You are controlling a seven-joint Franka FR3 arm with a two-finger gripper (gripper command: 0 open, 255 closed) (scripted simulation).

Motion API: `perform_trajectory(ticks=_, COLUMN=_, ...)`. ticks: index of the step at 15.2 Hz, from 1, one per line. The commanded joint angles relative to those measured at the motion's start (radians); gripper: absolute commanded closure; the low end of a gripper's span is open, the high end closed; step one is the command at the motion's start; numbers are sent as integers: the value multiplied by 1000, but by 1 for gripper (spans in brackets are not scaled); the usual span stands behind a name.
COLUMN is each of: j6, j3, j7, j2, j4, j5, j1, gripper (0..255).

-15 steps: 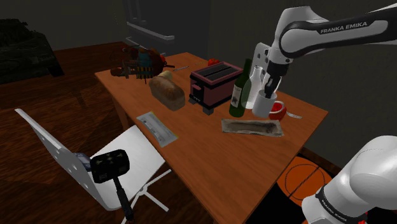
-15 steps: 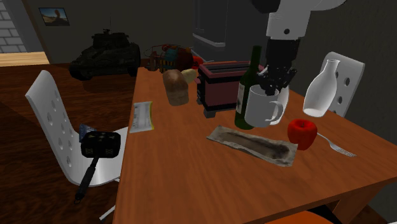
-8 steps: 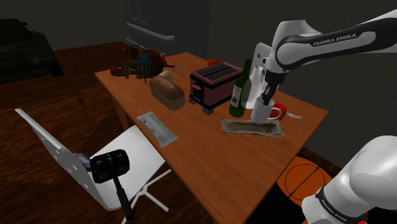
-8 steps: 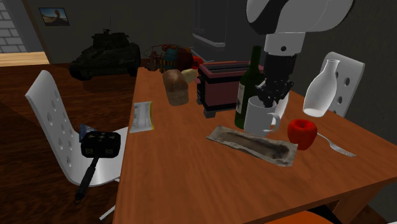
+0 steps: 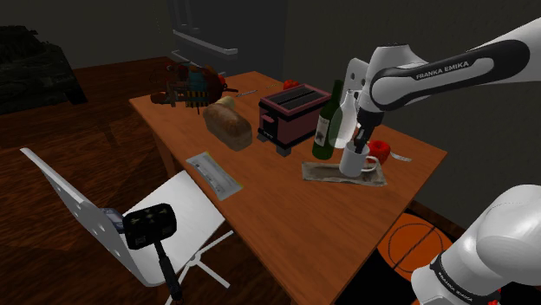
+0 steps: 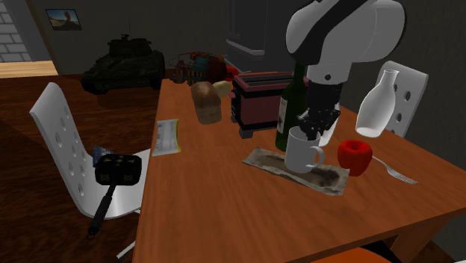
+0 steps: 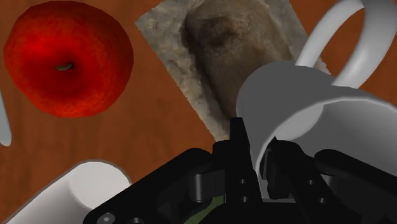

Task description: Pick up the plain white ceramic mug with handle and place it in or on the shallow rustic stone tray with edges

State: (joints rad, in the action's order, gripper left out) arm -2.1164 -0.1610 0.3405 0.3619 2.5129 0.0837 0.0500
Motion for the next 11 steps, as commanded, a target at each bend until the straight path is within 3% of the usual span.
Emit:
perform_trajectory(ticks=1, j6=-8, j3=0, j7=0, j2=-5, j4=3, j5=0, j1=0, gripper=255)
perform_trajectory(ticks=6, j6=-8, j3=0, j7=0, j2=-5, j4=3, j5=0, j1=0, gripper=255)
perform_trajectory(ticks=7, j6=-8, j3=0, j7=0, j2=-5, j4=3, j5=0, j1=0, gripper=0)
perform_trajectory(ticks=11, j6=-8, j3=0, j7=0, j2=-5, j4=3, j5=0, j1=0, gripper=0)
